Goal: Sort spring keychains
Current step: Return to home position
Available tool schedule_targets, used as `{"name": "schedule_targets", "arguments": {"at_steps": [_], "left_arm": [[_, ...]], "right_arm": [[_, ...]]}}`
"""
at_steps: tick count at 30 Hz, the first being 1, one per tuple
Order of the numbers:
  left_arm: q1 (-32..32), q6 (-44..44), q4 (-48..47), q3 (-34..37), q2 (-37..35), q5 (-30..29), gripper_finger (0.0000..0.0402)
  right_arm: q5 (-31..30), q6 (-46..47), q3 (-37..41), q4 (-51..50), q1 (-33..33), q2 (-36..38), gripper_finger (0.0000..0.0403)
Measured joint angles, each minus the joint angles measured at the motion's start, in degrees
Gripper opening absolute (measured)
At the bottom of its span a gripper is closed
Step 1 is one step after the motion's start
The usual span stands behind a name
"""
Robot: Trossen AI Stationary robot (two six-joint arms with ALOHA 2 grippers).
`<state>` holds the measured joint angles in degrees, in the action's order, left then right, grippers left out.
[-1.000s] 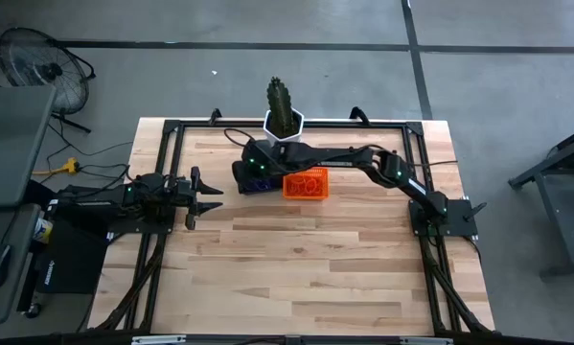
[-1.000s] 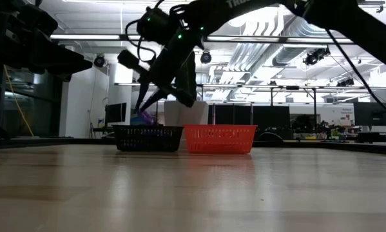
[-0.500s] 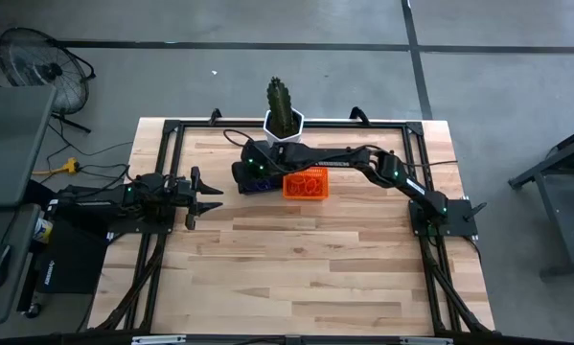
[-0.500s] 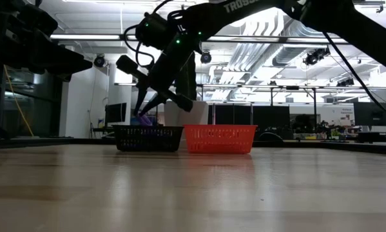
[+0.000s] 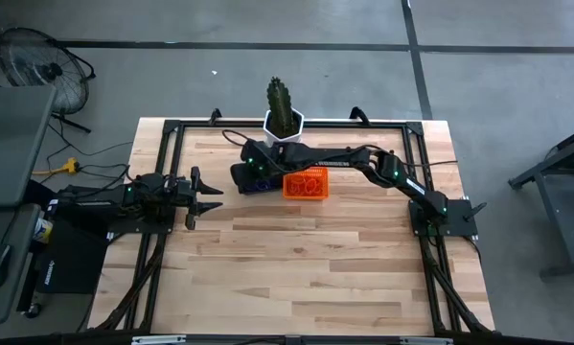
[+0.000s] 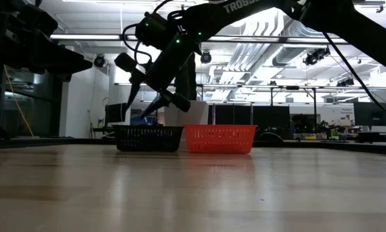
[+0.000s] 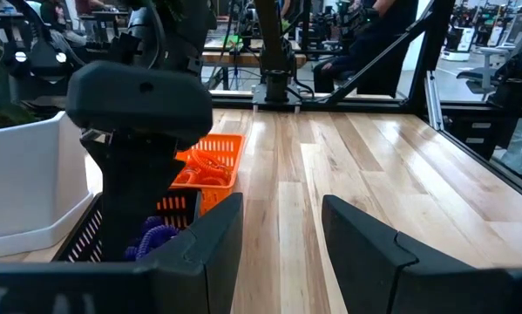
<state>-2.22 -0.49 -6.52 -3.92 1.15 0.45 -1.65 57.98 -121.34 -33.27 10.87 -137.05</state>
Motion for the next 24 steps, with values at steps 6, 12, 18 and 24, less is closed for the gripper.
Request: {"name": "schedule_targets", "arguments": {"at_steps": [6,12,18,24], "left_arm": [[0.0,0.0,0.0,0.02,0.0,0.0,0.0156],[-0.02,0.0,0.0,0.01,0.0,0.0,0.0156],[0.0,0.0,0.0,0.02,0.0,0.0,0.0156],[-0.01,0.0,0.0,0.02,0.0,0.0,0.0156]], "right_arm": [[4.9,-2.09,0.0,1.56,0.13,0.0,0.0192],[12.9,-13.24,0.02,3.55,-1.44,0.36,0.0188],[24.73,-24.12,1.86,9.83,-3.77,0.72,0.0177],[25.68,-26.19,19.66,32.35,-6.11,8.47,0.0166]]}}
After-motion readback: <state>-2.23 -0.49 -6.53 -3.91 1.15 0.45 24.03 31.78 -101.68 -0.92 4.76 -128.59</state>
